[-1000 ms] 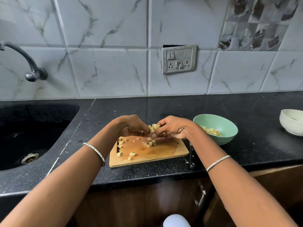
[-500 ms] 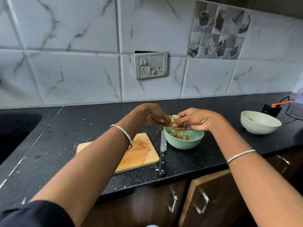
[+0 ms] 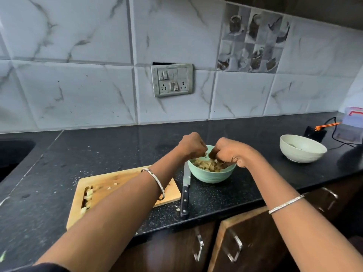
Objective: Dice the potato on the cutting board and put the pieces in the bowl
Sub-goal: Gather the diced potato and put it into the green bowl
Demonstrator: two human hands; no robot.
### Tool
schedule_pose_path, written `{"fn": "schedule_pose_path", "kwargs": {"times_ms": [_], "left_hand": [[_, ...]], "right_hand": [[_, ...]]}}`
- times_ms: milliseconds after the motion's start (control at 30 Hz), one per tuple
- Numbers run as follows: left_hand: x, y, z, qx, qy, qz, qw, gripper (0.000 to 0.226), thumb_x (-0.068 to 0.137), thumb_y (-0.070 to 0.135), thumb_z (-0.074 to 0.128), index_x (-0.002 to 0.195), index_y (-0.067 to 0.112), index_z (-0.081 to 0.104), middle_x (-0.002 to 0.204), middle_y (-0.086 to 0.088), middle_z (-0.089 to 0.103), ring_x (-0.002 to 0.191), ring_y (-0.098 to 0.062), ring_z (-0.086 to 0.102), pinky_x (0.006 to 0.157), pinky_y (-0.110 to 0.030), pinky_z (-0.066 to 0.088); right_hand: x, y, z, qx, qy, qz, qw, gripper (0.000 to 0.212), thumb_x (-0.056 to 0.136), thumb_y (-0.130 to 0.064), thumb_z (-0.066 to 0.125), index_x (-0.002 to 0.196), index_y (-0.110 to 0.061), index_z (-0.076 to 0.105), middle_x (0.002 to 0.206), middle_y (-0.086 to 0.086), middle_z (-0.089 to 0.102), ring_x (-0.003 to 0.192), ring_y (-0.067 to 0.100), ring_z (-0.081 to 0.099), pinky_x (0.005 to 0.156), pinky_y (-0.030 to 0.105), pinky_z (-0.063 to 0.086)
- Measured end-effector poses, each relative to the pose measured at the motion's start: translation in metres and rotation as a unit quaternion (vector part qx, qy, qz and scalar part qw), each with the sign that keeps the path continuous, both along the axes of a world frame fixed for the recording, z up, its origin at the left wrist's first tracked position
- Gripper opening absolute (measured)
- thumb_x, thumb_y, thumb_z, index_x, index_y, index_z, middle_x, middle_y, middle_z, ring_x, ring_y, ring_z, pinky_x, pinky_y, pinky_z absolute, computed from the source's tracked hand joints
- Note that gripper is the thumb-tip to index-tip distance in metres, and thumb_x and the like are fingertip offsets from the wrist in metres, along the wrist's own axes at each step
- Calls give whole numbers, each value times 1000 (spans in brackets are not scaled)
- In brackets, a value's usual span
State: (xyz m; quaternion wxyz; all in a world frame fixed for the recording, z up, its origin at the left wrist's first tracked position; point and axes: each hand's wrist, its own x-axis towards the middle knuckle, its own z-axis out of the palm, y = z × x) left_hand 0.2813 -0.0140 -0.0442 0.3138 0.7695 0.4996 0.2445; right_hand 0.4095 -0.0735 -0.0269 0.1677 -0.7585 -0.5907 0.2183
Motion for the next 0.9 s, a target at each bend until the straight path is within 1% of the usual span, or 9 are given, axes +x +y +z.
{"fn": "schedule_pose_path", "kwargs": {"times_ms": [133, 233, 333, 467, 533, 633, 733, 833, 900], "left_hand": [[-1, -3, -1, -38, -81, 15, 996, 18, 85, 4, 71, 102, 7, 75, 99, -15, 73, 78, -19, 69, 73, -29, 59], [0, -10, -3, -35, -153, 27, 987, 18, 82, -7, 64, 86, 8, 72, 85, -12, 75, 79, -22, 73, 64, -32, 60], [-1, -16, -7, 4, -185, 28, 982, 31, 78, -15, 57, 85, 11, 72, 80, -6, 74, 79, -17, 72, 55, -26, 56], [-17, -22, -3, -28, -259, -36, 965, 32, 74, -17, 68, 89, 12, 71, 93, -10, 73, 88, -20, 71, 72, -29, 60], [-37, -24, 1, -38, -272, -51, 960, 28, 77, -11, 71, 92, 12, 70, 97, -12, 73, 90, -20, 69, 76, -29, 58], [-82, -26, 12, -2, -195, -51, 979, 23, 79, -2, 73, 96, 14, 72, 98, -11, 73, 89, -22, 69, 82, -34, 59], [-135, -31, 19, 18, -79, -27, 996, 23, 84, 8, 73, 105, 16, 73, 100, -4, 73, 91, -14, 67, 85, -33, 57], [-192, -35, 15, 33, 12, 34, 999, 22, 84, 15, 75, 106, 19, 75, 98, 3, 73, 93, -12, 67, 87, -33, 56], [-223, -40, 8, 34, 62, 78, 994, 16, 84, 14, 75, 99, 20, 76, 88, 4, 73, 81, -9, 67, 77, -28, 56]], "right_hand": [[-3, 4, -6, 97, -164, -53, 980, 21, 86, -3, 67, 105, -9, 74, 111, 19, 66, 95, 34, 67, 83, 41, 59], [-5, 2, -11, 111, -165, -64, 978, 25, 82, -7, 72, 108, -8, 73, 112, 19, 65, 101, 36, 64, 76, 37, 54], [-4, -3, -11, 69, -136, -35, 988, 15, 89, -17, 69, 99, -8, 76, 104, 17, 68, 94, 30, 65, 59, 29, 45], [-5, -12, -7, 135, -110, -74, 982, 24, 85, -32, 81, 90, -8, 77, 98, 11, 71, 100, 29, 62, 76, 36, 51], [-11, -18, -4, 177, -84, -67, 978, 6, 83, -21, 81, 84, -15, 81, 93, 4, 75, 99, 23, 61, 81, 33, 50], [-30, -30, -1, 279, -21, -53, 959, 17, 88, -9, 66, 84, -18, 80, 80, -7, 72, 88, 15, 64, 82, 31, 52], [-66, -37, -5, 332, 21, -4, 943, 16, 89, -11, 65, 87, -20, 79, 84, -7, 75, 80, 11, 66, 82, 28, 53], [-111, -35, -22, 289, 25, 100, 952, 13, 91, -17, 67, 94, -21, 79, 92, -5, 77, 88, 12, 68, 86, 28, 53], [-137, -31, -35, 235, -5, 166, 958, 16, 95, -26, 66, 104, -21, 78, 104, -5, 76, 99, 13, 66, 90, 26, 49]]}}
